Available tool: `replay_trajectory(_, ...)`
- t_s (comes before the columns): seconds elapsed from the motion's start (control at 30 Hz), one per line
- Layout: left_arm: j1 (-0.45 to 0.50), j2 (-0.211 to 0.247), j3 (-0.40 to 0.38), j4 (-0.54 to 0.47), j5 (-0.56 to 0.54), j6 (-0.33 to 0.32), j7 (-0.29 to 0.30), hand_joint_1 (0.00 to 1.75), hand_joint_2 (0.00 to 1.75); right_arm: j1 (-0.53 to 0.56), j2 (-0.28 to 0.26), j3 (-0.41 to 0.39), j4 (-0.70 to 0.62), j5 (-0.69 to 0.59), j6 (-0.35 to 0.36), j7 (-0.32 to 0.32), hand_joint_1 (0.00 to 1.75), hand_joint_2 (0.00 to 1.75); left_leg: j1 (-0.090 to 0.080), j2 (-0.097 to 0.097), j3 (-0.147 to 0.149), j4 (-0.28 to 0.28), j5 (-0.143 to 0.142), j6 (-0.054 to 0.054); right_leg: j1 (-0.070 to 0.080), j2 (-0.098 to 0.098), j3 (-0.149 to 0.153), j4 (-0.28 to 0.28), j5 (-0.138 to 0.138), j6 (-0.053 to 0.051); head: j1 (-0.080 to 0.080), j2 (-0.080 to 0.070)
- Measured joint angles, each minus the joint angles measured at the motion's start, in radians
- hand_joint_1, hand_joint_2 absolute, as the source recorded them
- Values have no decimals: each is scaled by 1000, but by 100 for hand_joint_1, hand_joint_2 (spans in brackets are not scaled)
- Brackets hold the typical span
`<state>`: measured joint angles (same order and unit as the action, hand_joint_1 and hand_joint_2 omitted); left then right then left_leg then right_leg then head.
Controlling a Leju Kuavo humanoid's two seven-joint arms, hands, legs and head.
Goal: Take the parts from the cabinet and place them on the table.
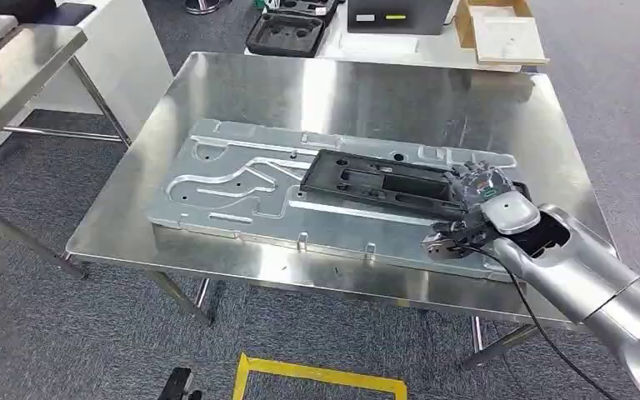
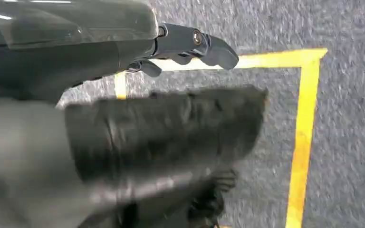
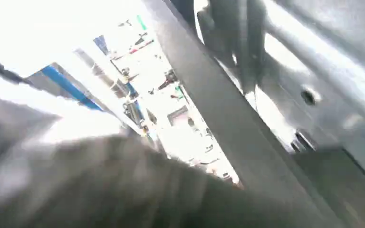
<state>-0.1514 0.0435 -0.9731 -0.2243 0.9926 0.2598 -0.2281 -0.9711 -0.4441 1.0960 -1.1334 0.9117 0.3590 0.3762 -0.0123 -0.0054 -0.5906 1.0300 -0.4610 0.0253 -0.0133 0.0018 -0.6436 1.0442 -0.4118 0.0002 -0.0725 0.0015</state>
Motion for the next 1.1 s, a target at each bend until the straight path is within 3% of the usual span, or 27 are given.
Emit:
replay_trajectory(0.1,2,0,0,0,2,-13,13,0,0,5,-2,2,0,-2,0,0,0,0,-1,-1,-3,-13,19,9,-1,-1,0,-10,15,21,1,0)
replay_trajectory(0.13,3,-1,0,0,3,-22,12,0,0,5,-5,2,0,1,1,0,0,0,8,6,-2,-27,34,12,-5,-1,-3,0,-5,24,2,0)
replay_trajectory(0.17,3,-1,0,0,9,-33,9,0,0,4,-10,2,0,11,8,0,0,0,8,5,-7,-34,42,20,-4,-1,-15,29,-46,25,3,0)
replay_trajectory(0.23,3,-1,0,0,16,-40,3,0,0,5,-14,4,0,34,11,0,0,0,7,6,-26,-32,54,27,-6,-1,-63,174,-148,29,6,0)
replay_trajectory(0.27,4,0,0,0,21,-40,2,0,0,8,-16,6,0,39,10,0,0,0,7,6,-36,-31,60,27,-7,-1,-83,242,-182,33,6,0)
replay_trajectory(0.3,4,0,0,0,22,-38,0,0,0,11,-16,6,0,41,6,0,0,0,7,6,-45,-29,65,26,-7,-1,-90,279,-195,36,6,0)
replay_trajectory(0.33,6,-1,0,0,23,-29,-4,0,0,15,-17,6,0,45,-4,3,0,0,8,6,-56,-26,72,25,-9,-1,-79,281,-189,40,6,0)
replay_trajectory(0.43,7,-4,0,0,23,-16,-2,0,0,16,-24,2,-21,61,-78,23,0,0,14,6,-93,-4,87,14,-19,-2,76,69,-101,48,7,0)
replay_trajectory(0.47,6,-4,0,0,21,-16,-3,0,0,15,-26,-2,-29,65,-101,26,0,0,13,6,-103,6,91,8,-20,-1,108,-3,-129,49,6,0)
replay_trajectory(0.5,7,-4,0,0,19,-16,-6,0,0,17,-27,-5,-42,70,-124,28,0,0,11,4,-107,6,98,-3,-6,6,104,13,-101,39,5,0)
replay_trajectory(0.57,8,-4,0,0,16,-20,-6,0,0,18,-32,-10,-56,75,-146,34,0,0,11,2,-107,10,110,-10,-8,6,96,11,-102,30,5,0)
replay_trajectory(0.63,12,-4,0,0,13,-20,0,0,0,21,-32,-15,-80,84,-167,36,0,0,13,-2,-115,-4,132,-23,-4,3,81,12,-84,8,7,0)
replay_trajectory(0.67,13,-5,0,0,13,-21,3,0,0,20,-32,-19,-93,92,-181,37,0,0,17,0,-126,8,105,-31,-9,0,71,8,-68,-3,5,0)
replay_trajectory(0.7,16,-6,0,0,12,-22,7,0,0,20,-31,-26,-108,95,-189,36,0,0,19,2,-145,46,45,-37,-9,0,56,6,-55,-9,3,0)
replay_trajectory(0.77,13,-9,0,0,12,-27,9,0,0,20,-29,-39,-143,105,-204,36,0,0,20,2,-185,197,-82,-44,-7,-2,23,7,-31,-15,3,0)
replay_trajectory(0.8,13,-9,0,0,12,-31,10,0,0,20,-28,-42,-155,108,-209,35,0,0,20,2,-196,259,-115,-45,-5,-1,7,7,-20,-16,3,0)
replay_trajectory(0.83,12,-9,0,0,12,-33,10,0,0,20,-27,-45,-167,113,-214,31,0,0,20,2,-197,309,-128,-43,-3,-1,-10,8,-8,-17,3,0)
replay_trajectory(0.87,12,-9,0,0,12,-35,11,0,0,22,-25,-46,-180,122,-217,27,0,0,19,2,-174,322,-110,-39,0,-1,-30,9,7,-16,3,0)
replay_trajectory(0.9,12,-9,0,0,13,-38,12,0,0,24,-22,-47,-194,136,-220,22,0,0,18,2,-137,297,-81,-34,2,-1,-43,9,17,-16,2,0)
replay_trajectory(0.93,12,-9,0,0,13,-39,12,0,0,24,-20,-47,-208,150,-221,16,0,0,15,1,-86,244,-52,-27,5,-1,-54,9,27,-16,3,0)
replay_trajectory(0.97,10,-9,0,0,14,-40,13,0,0,24,-17,-48,-227,169,-220,12,0,0,7,1,5,138,-36,-10,8,-1,-66,9,40,-14,3,0)
replay_trajectory(1.0,6,-7,0,0,15,-41,12,0,0,24,-12,-51,-246,186,-220,10,0,0,1,2,65,53,-70,5,4,-3,-68,9,48,-14,3,0)
replay_trajectory(1.03,4,-6,0,0,18,-41,12,0,0,23,-7,-54,-261,197,-221,10,0,0,-2,2,108,-17,-103,7,6,-4,-69,5,59,-7,4,0)
replay_trajectory(1.07,4,-6,0,0,21,-42,12,0,0,24,-5,-55,-267,201,-227,11,0,0,-5,3,97,-6,-84,4,0,-7,-62,-7,67,-1,2,0)
replay_trajectory(1.1,4,-6,0,0,23,-42,10,0,0,28,0,-55,-276,201,-241,13,0,0,-8,2,93,-19,-79,14,-4,-8,-58,-13,78,6,1,0)
